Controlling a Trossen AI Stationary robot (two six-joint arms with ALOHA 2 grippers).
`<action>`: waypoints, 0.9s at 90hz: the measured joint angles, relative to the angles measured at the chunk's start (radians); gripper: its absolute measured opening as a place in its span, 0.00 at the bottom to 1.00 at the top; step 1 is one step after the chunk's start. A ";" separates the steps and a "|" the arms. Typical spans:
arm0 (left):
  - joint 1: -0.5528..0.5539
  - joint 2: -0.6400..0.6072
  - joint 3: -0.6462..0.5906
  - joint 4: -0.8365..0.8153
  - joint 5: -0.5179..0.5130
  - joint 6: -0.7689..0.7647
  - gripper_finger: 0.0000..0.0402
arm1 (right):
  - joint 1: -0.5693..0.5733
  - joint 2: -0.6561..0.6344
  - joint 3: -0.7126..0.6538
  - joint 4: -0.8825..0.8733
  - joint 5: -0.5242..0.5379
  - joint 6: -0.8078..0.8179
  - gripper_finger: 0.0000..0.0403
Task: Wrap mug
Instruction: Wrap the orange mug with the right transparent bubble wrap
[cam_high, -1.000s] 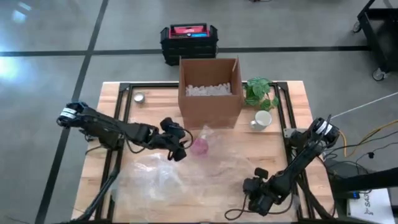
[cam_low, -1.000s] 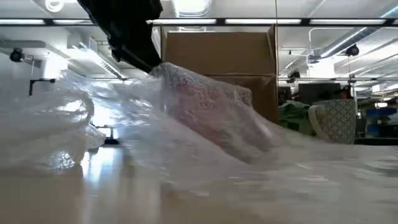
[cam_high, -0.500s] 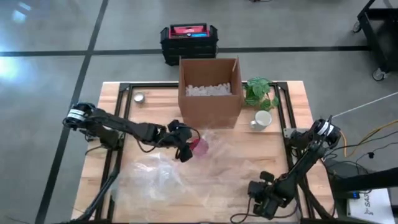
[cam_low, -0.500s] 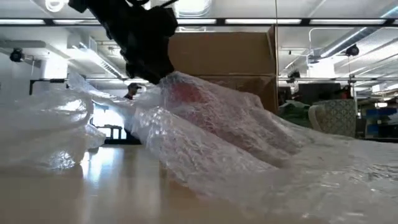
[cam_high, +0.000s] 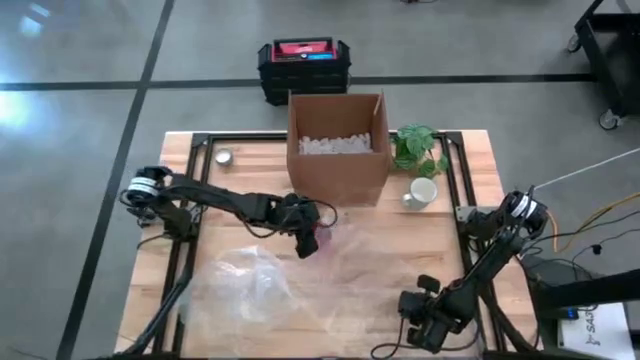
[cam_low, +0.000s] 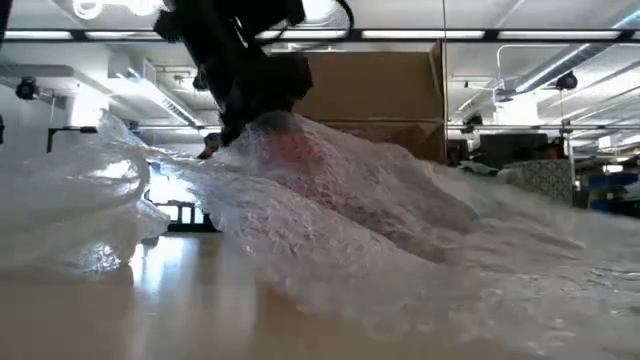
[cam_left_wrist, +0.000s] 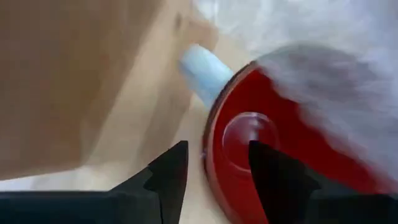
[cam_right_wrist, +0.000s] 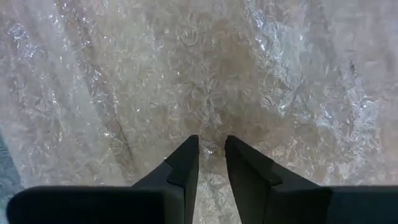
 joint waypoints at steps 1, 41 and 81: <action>0.000 0.006 0.004 -0.004 0.003 0.002 0.35 | 0.000 0.000 0.000 0.000 0.000 0.000 0.15; -0.001 0.092 0.126 -0.174 -0.054 0.083 0.04 | -0.005 0.000 0.000 0.001 0.029 -0.039 0.12; -0.001 -0.169 0.175 -0.439 -0.150 0.044 0.03 | -0.091 -0.001 0.000 -0.002 0.079 -0.206 0.11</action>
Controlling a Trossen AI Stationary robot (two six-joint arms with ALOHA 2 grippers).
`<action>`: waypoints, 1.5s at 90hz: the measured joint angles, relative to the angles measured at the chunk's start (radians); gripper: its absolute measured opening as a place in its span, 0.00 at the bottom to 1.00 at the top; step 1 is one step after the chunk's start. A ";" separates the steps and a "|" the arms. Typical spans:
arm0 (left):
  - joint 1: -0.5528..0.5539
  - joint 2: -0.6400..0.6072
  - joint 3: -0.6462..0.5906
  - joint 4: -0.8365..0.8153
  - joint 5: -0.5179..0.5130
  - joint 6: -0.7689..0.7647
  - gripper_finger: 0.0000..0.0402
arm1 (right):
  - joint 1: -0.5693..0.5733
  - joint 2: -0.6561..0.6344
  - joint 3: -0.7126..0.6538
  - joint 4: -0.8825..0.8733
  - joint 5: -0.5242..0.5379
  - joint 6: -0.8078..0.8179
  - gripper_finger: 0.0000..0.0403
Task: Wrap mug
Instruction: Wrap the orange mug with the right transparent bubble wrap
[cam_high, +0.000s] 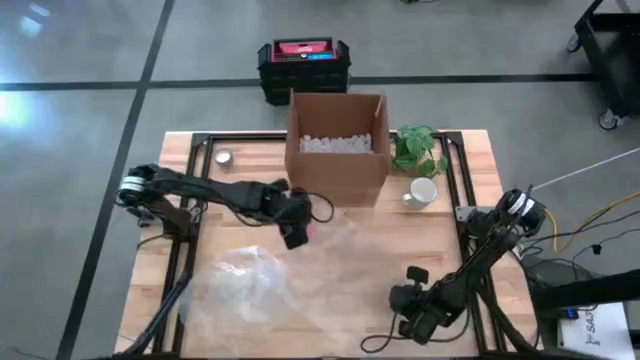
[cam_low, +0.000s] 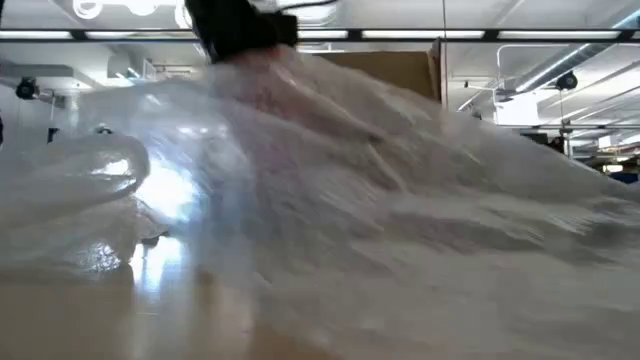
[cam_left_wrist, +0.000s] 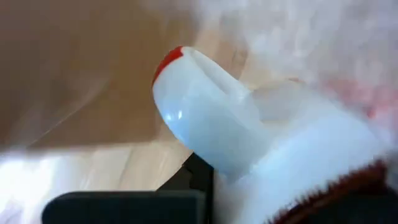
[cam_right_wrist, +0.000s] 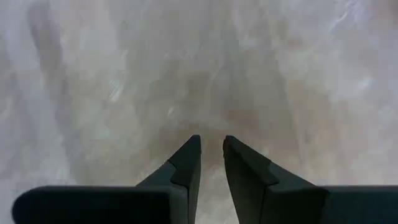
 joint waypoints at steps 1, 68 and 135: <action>0.000 -0.009 -0.001 -0.009 -0.002 -0.002 0.03 | -0.003 0.000 0.000 0.000 0.000 -0.005 0.11; 0.002 -0.188 -0.015 -0.230 -0.091 -0.055 0.03 | -0.025 -0.006 -0.062 0.015 -0.135 -0.026 0.00; 0.005 -0.195 -0.013 -0.252 -0.050 -0.051 0.04 | -0.003 -0.012 -0.005 -0.012 -0.123 0.007 0.00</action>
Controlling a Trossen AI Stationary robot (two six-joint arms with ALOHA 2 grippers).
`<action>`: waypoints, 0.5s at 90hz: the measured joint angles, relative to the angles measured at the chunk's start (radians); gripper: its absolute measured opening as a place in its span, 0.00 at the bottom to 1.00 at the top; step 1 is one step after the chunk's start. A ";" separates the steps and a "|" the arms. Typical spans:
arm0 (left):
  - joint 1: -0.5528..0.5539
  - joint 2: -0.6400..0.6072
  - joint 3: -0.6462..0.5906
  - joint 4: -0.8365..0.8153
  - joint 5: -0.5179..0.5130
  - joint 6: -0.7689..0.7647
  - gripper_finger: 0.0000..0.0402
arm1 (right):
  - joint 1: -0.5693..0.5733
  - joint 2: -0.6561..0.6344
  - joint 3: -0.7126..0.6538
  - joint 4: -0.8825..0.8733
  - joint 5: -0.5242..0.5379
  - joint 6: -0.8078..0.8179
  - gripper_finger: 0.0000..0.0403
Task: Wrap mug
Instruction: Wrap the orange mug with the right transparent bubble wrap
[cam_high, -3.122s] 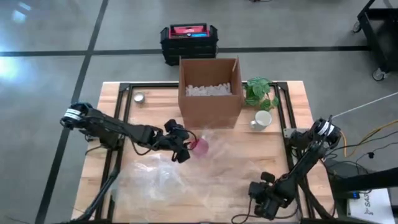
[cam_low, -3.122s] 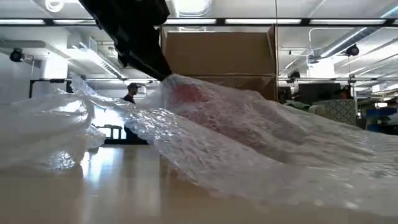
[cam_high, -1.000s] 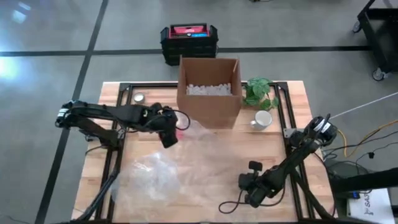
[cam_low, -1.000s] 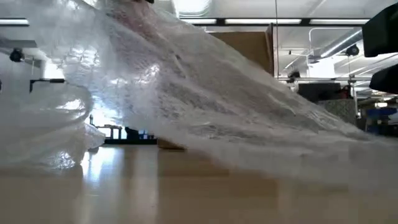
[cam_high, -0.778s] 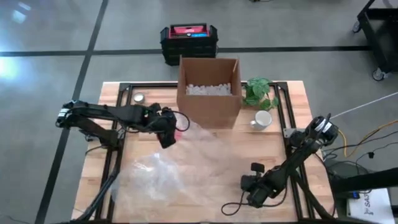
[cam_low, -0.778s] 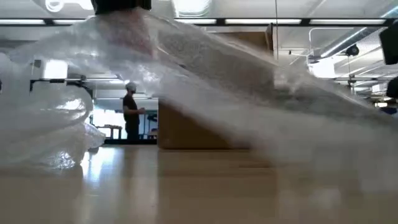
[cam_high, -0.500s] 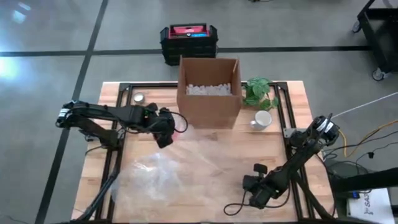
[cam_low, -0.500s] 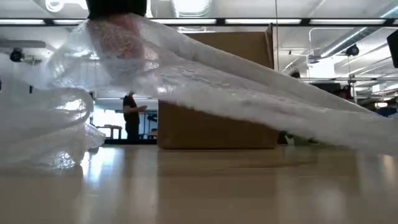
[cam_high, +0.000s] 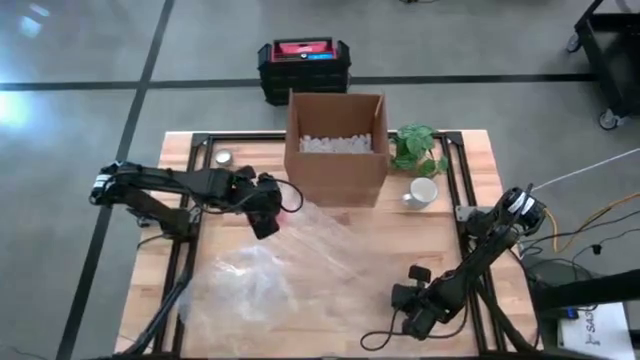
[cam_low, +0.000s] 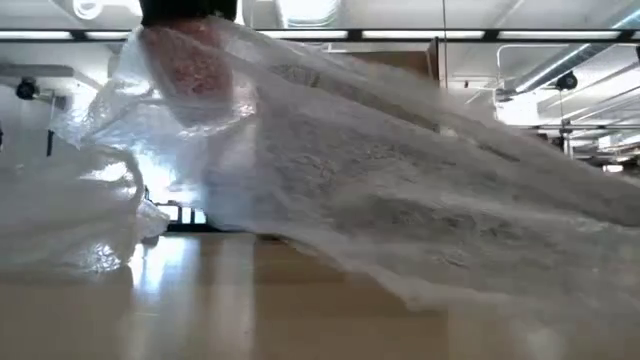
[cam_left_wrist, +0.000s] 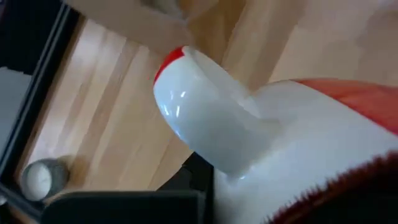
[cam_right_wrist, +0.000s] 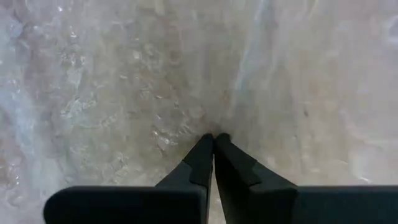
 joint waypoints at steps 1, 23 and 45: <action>0.000 0.000 0.000 0.003 0.001 0.000 0.04 | 0.000 -0.001 0.002 -0.001 0.000 0.000 0.00; -0.004 0.037 -0.003 0.085 0.053 0.011 0.03 | -0.004 -0.054 0.055 -0.067 0.026 0.017 0.02; -0.019 0.184 -0.011 0.129 0.093 0.037 0.03 | -0.005 -0.111 0.075 -0.098 0.037 0.017 0.12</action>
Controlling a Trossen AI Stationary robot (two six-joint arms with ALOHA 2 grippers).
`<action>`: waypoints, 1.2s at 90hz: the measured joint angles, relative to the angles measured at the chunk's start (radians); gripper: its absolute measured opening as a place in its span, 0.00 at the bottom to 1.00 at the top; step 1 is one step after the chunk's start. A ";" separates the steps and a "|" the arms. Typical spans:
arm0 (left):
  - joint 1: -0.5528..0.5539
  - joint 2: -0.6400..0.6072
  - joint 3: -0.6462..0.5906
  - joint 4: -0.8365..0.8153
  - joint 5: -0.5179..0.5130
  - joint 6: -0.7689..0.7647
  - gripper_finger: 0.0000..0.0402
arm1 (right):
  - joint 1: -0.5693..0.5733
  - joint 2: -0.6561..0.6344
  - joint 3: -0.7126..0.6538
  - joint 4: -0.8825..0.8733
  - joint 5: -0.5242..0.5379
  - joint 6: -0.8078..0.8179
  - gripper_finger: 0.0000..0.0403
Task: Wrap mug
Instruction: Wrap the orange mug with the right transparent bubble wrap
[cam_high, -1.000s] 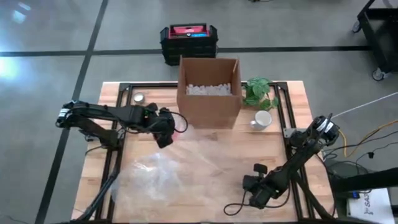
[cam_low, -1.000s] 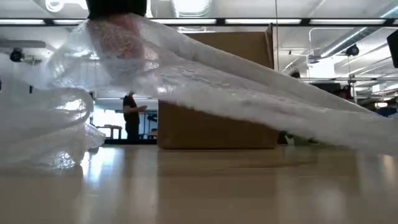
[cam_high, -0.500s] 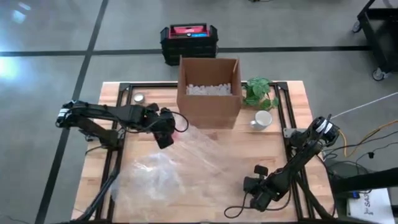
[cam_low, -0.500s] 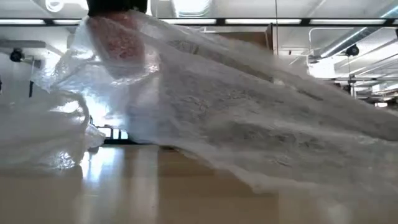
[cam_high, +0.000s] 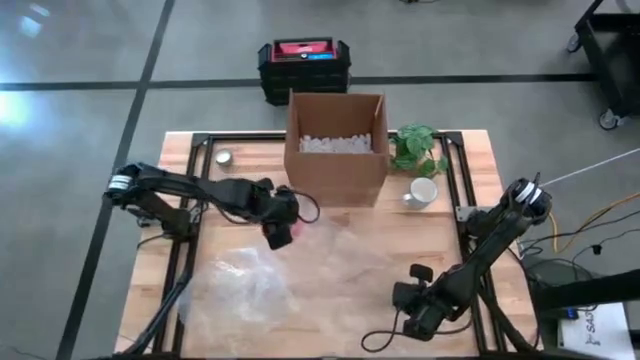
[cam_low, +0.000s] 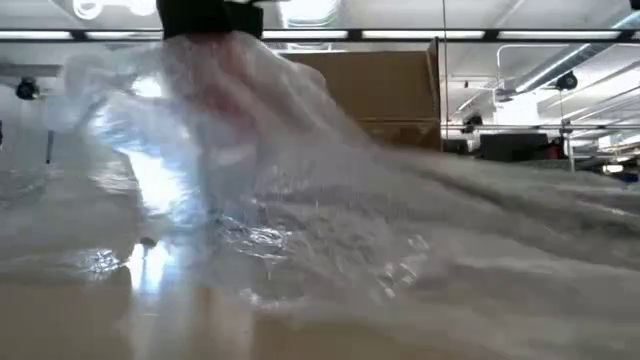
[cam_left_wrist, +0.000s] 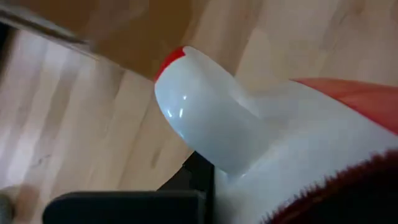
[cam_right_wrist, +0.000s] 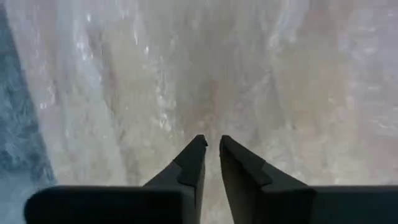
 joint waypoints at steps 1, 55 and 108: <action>0.000 0.008 0.000 0.002 0.003 0.002 0.03 | 0.000 -0.002 0.001 0.000 0.000 0.000 0.13; -0.005 0.272 -0.002 0.156 0.136 0.095 0.21 | -0.006 0.014 0.002 0.088 0.203 -0.033 0.31; -0.003 0.196 -0.002 0.131 0.136 0.100 0.42 | -0.101 0.244 0.002 0.342 0.042 -0.227 0.24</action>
